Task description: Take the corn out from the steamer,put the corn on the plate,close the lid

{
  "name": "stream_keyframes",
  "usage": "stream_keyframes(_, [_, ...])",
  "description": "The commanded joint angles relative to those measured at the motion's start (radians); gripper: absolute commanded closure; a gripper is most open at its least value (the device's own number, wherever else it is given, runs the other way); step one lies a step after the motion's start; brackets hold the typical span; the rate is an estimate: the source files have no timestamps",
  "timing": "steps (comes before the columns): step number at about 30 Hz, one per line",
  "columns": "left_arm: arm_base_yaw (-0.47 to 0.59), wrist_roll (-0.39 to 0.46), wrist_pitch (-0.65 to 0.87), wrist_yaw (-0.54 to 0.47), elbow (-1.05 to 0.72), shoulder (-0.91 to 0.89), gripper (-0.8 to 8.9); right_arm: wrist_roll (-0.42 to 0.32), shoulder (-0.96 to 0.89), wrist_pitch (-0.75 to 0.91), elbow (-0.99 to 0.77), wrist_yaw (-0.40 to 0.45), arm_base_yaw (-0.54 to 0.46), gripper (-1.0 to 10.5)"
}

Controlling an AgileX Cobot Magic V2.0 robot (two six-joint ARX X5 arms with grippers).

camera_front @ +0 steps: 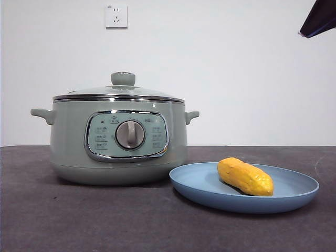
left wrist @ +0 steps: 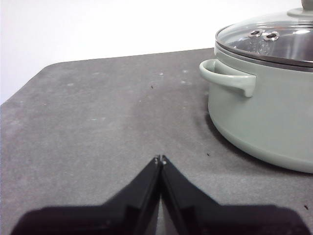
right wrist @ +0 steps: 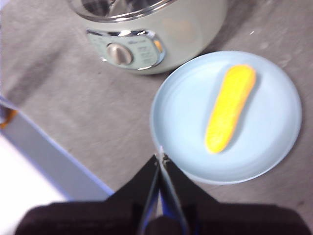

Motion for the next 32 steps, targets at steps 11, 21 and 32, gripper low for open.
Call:
stream_keyframes(11, [0.003, -0.010, 0.001, -0.001, -0.013, -0.003, 8.17, -0.093, -0.345, 0.371, -0.168, 0.098, -0.315, 9.5])
stream_keyframes(21, [0.003, -0.010, 0.001, -0.001, -0.013, -0.003, 8.17, -0.090, -0.612, 0.642, -0.585, 0.155, -0.435, 9.5])
stream_keyframes(32, [0.003, -0.010, 0.001, -0.001, -0.013, -0.003, 8.17, -0.021, -0.737, 0.638, -0.784, 0.155, -0.434, 9.5])
